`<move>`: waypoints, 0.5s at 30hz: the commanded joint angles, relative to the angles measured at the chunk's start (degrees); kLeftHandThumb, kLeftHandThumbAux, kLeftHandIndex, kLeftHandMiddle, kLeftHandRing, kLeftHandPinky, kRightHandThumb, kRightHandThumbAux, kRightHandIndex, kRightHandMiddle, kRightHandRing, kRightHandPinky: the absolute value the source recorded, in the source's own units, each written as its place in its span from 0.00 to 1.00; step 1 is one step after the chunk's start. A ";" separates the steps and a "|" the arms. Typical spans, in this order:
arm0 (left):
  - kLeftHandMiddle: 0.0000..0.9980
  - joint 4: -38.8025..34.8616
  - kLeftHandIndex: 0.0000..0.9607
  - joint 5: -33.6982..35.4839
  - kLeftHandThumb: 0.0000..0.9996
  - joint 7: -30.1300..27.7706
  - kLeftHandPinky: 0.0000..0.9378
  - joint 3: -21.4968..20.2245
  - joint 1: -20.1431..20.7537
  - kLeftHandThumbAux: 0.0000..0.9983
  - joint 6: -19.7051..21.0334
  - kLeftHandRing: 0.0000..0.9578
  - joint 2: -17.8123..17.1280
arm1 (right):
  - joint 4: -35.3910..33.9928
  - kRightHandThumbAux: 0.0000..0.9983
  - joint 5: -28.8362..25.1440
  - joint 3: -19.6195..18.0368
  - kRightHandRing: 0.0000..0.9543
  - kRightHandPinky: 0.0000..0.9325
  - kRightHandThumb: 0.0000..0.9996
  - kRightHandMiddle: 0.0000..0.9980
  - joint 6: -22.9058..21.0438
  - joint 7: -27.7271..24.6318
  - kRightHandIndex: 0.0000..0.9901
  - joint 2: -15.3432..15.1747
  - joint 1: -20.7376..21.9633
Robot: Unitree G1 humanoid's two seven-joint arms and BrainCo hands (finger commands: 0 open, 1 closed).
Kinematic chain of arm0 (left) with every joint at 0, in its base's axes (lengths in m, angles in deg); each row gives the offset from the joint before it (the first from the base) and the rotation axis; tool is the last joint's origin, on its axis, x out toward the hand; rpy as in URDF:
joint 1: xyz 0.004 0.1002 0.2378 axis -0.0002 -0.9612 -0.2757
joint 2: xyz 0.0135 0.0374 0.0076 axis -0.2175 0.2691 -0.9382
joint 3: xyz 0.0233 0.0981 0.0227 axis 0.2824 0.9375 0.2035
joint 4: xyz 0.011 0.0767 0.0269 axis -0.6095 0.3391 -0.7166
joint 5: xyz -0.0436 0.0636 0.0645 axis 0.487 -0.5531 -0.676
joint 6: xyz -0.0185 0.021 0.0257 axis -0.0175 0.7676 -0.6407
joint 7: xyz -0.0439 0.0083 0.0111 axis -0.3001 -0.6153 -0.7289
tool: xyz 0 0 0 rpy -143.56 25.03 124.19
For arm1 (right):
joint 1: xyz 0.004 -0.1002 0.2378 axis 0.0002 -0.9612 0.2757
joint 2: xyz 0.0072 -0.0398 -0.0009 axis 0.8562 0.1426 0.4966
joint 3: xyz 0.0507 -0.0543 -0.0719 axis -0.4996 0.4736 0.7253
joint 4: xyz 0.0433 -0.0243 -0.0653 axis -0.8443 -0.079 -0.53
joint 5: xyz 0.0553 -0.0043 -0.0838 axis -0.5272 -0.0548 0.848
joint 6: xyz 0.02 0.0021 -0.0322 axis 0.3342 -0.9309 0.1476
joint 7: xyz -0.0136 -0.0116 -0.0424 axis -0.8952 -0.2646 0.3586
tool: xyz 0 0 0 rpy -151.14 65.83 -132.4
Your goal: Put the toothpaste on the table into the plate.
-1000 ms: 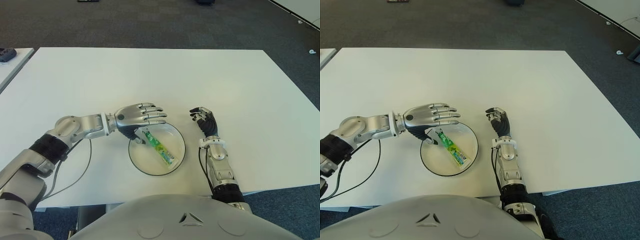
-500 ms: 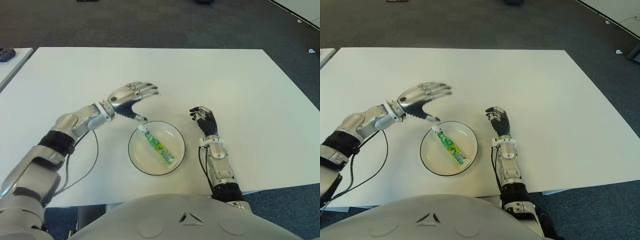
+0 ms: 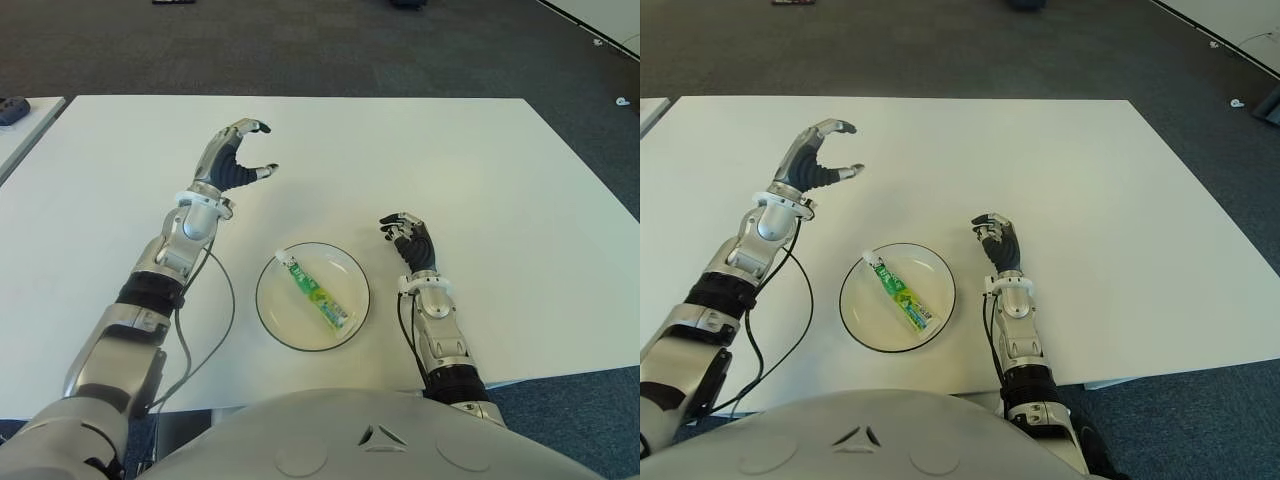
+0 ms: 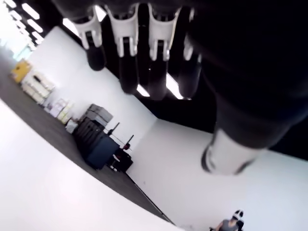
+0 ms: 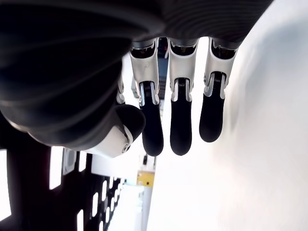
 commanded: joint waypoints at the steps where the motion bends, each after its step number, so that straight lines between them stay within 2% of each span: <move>1: 0.44 -1.06 0.44 3.71 0.68 -2.18 0.41 -2.63 -3.59 0.73 1.46 0.42 0.99 | 0.21 0.73 -0.31 -0.17 0.42 0.44 0.71 0.41 -0.05 0.31 0.42 -0.07 0.36; 7: 0.52 -0.14 0.45 4.73 0.71 -0.83 0.52 -3.98 -5.70 0.72 1.25 0.52 3.17 | 0.16 0.73 -0.42 -0.22 0.42 0.45 0.71 0.41 -0.13 0.06 0.42 -0.30 0.59; 15: 0.56 0.26 0.45 4.95 0.71 -1.45 0.52 -4.73 -7.01 0.72 0.91 0.56 4.79 | 0.63 0.73 -1.08 -0.66 0.42 0.45 0.71 0.41 0.90 -0.48 0.42 -0.48 1.27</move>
